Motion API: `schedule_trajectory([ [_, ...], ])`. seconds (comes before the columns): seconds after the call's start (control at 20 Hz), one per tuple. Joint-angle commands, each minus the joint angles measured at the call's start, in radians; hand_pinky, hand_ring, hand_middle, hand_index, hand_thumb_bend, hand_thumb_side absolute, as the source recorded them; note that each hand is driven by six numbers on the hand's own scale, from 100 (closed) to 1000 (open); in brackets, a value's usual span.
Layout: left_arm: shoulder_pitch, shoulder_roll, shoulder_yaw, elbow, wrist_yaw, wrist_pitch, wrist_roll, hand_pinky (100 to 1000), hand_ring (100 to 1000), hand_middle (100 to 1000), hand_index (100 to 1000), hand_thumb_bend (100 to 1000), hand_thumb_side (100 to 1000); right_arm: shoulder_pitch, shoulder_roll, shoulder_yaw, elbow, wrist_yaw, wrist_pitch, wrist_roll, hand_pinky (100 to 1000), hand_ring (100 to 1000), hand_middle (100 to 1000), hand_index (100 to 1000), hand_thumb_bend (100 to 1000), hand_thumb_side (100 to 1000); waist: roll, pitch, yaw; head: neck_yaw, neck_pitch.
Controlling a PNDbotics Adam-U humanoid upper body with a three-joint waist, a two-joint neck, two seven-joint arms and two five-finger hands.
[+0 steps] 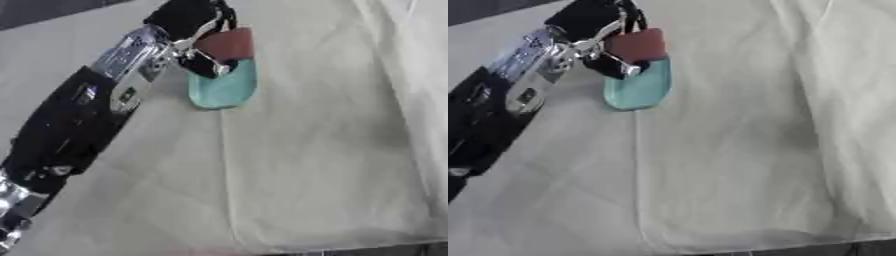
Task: Pick up objects on the table and place them in the box.
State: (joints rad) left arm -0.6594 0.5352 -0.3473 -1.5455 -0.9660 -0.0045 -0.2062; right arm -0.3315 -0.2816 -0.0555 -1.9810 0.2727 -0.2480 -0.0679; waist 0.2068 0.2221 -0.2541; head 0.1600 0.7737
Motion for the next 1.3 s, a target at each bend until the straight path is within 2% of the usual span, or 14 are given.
schedule_trajectory([
  [0.05, -0.008, 0.012, -0.001, 0.000, -0.012, -0.020, -0.057, 523, 607, 616, 691, 183, 391, -0.012, -0.007, 0.001, -0.019, -0.002, 0.000, 0.003, 370, 581, 777, 791, 100, 501, -0.013, -0.019, 0.002, 0.011, -0.004],
  [0.1, -0.008, 0.013, -0.002, 0.001, -0.012, -0.028, -0.080, 539, 618, 634, 710, 180, 427, -0.012, -0.007, 0.001, -0.019, -0.002, 0.000, 0.003, 370, 580, 777, 792, 100, 502, -0.013, -0.019, 0.003, 0.011, -0.004],
  [0.15, -0.007, 0.013, -0.003, 0.003, -0.012, -0.037, -0.103, 622, 696, 729, 799, 178, 584, -0.012, -0.007, 0.001, -0.019, -0.001, 0.000, 0.004, 370, 580, 777, 792, 100, 501, -0.013, -0.018, 0.003, 0.011, -0.004],
  [0.2, -0.007, 0.014, -0.002, 0.003, -0.011, -0.044, -0.123, 608, 682, 716, 786, 176, 561, -0.013, -0.007, 0.001, -0.019, -0.001, 0.000, 0.003, 370, 580, 777, 792, 100, 501, -0.013, -0.018, 0.003, 0.010, -0.004],
  [0.25, -0.006, 0.014, -0.001, 0.001, -0.009, -0.053, -0.139, 741, 802, 816, 883, 238, 743, -0.013, -0.007, 0.001, -0.019, -0.001, 0.000, 0.004, 370, 580, 776, 792, 100, 501, -0.013, -0.018, 0.003, 0.010, -0.004],
  [0.3, -0.006, 0.014, -0.001, 0.000, -0.006, -0.061, -0.154, 774, 831, 837, 904, 270, 766, -0.012, -0.007, 0.001, -0.019, -0.001, 0.001, 0.004, 370, 580, 775, 792, 100, 501, -0.013, -0.018, 0.004, 0.010, -0.004],
  [0.35, -0.006, 0.015, 0.001, -0.003, -0.003, -0.069, -0.165, 892, 923, 907, 967, 285, 860, -0.012, -0.007, 0.000, -0.019, -0.001, 0.001, 0.004, 369, 579, 775, 792, 100, 501, -0.013, -0.017, 0.004, 0.010, -0.004],
  [0.45, -0.005, 0.015, 0.005, -0.008, 0.003, -0.079, -0.178, 938, 959, 946, 1000, 295, 902, -0.010, -0.008, 0.000, -0.019, -0.001, 0.001, 0.003, 369, 578, 774, 792, 100, 501, -0.012, -0.017, 0.004, 0.010, -0.004],
  [0.8, -0.002, 0.024, 0.013, -0.025, 0.000, -0.075, -0.177, 960, 967, 956, 1000, 254, 902, -0.007, -0.007, -0.002, -0.019, -0.001, 0.002, 0.002, 369, 578, 774, 792, 100, 501, -0.012, -0.018, 0.005, 0.010, -0.004],
  [1.1, 0.018, 0.051, 0.017, -0.118, -0.020, -0.049, -0.144, 949, 949, 941, 1000, 225, 850, -0.005, -0.007, -0.003, -0.019, -0.001, 0.002, 0.001, 368, 577, 775, 792, 100, 502, -0.012, -0.019, 0.010, 0.008, -0.004],
  [1.2, 0.028, 0.062, 0.022, -0.166, -0.016, -0.044, -0.125, 901, 913, 912, 987, 187, 772, -0.005, -0.007, -0.003, -0.019, 0.000, 0.002, 0.001, 368, 577, 775, 792, 100, 501, -0.012, -0.018, 0.011, 0.007, -0.004],
  [1.25, 0.034, 0.069, 0.027, -0.196, -0.011, -0.039, -0.106, 821, 867, 875, 956, 153, 696, -0.005, -0.007, -0.004, -0.019, 0.000, 0.002, 0.000, 368, 577, 775, 792, 100, 501, -0.012, -0.018, 0.012, 0.006, -0.004],
  [1.3, 0.044, 0.076, 0.035, -0.236, -0.003, -0.029, -0.074, 784, 850, 862, 947, 146, 674, -0.005, -0.008, -0.004, -0.019, 0.001, 0.002, -0.001, 368, 577, 775, 792, 100, 501, -0.012, -0.018, 0.012, 0.005, -0.004],
])
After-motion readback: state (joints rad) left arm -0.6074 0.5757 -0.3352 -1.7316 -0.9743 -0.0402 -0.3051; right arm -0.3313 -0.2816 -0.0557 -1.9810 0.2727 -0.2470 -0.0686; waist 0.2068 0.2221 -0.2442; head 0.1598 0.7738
